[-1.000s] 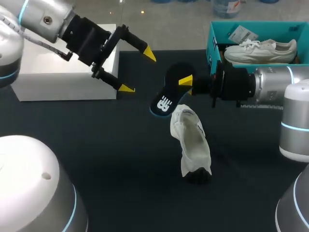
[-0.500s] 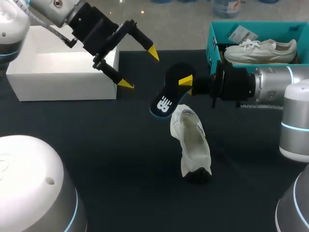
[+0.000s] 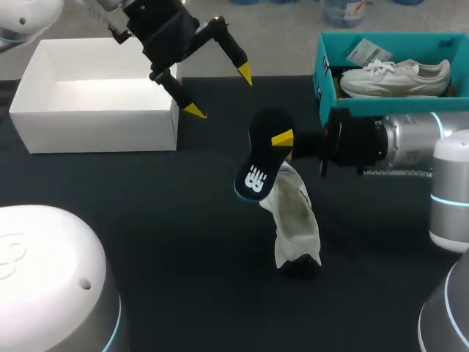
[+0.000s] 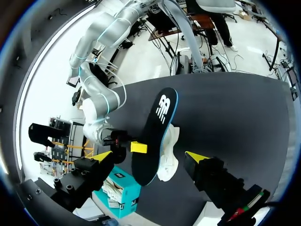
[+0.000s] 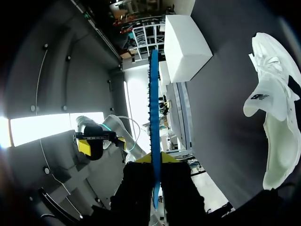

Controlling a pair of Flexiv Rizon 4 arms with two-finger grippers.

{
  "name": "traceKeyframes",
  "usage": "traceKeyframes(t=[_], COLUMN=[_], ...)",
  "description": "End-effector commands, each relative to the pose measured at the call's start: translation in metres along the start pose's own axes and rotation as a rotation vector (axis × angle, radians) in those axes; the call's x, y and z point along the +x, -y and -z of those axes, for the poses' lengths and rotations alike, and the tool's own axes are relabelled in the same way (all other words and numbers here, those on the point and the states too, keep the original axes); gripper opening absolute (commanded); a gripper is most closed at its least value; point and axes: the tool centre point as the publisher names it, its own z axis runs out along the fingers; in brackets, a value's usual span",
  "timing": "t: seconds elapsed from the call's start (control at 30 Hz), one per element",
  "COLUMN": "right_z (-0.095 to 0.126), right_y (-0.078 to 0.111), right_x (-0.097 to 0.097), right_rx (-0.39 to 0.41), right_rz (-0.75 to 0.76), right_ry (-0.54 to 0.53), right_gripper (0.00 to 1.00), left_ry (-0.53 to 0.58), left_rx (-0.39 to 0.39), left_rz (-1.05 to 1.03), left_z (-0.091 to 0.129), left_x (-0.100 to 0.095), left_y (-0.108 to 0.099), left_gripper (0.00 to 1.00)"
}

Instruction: Take the shoe out of the shoebox, open the shoe tongue, remove and reinsert the insole, then place the shoe into the shoebox

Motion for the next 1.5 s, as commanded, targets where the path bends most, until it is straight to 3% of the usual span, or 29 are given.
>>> traceKeyframes(t=[0.03,0.33,0.9,1.17,1.37,1.5], right_z=[0.0,-0.002,-0.002,-0.002,-0.002,-0.002], right_y=[0.005,0.008,0.008,0.008,0.008,0.008], right_x=[-0.002,-0.008,-0.008,-0.008,-0.008,-0.008], right_rx=[-0.005,-0.021,-0.021,-0.021,-0.021,-0.021], right_rz=[-0.02,-0.058,-0.058,-0.058,-0.058,-0.058], right_ry=[0.032,0.067,0.067,0.067,0.067,0.067], right_gripper=[0.0,0.0,0.0,0.0,0.0,0.0], left_ry=[-0.136,-0.197,-0.197,-0.267,-0.247,-0.094], left_rx=[-0.006,-0.045,-0.045,-0.127,-0.124,-0.115], left_rz=[-0.01,-0.045,-0.045,-0.145,-0.137,-0.07], left_z=[-0.008,-0.017,-0.017,-0.022,-0.021,-0.011], left_x=[-0.016,-0.022,-0.022,-0.018,-0.017,-0.013], left_y=[-0.009,-0.012,-0.012,-0.011,-0.011,-0.011], left_gripper=[1.0,1.0,1.0,1.0,1.0,1.0])
